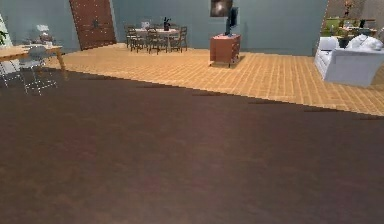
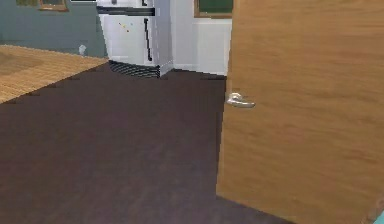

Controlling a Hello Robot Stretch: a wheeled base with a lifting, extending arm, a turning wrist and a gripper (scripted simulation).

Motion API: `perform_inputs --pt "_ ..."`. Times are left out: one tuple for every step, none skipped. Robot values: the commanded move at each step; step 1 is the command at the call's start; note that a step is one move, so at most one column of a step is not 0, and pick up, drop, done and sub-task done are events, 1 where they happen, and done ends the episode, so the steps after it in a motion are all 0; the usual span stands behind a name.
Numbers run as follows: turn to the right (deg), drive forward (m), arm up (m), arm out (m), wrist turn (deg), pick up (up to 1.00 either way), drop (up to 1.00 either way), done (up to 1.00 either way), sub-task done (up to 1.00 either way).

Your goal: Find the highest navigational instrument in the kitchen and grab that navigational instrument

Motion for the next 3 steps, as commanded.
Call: perform_inputs --pt "0.0 0.85 0.00 0.00 0.0 0.00 0.00 0.00 0.00" --pt "-45.0 0.00 0.00 0.00 0.0 0.00 0.00 0.00 0.00" --pt "-18.0 0.00 0.00 0.00 0.0 0.00 0.00 0.00 0.00"
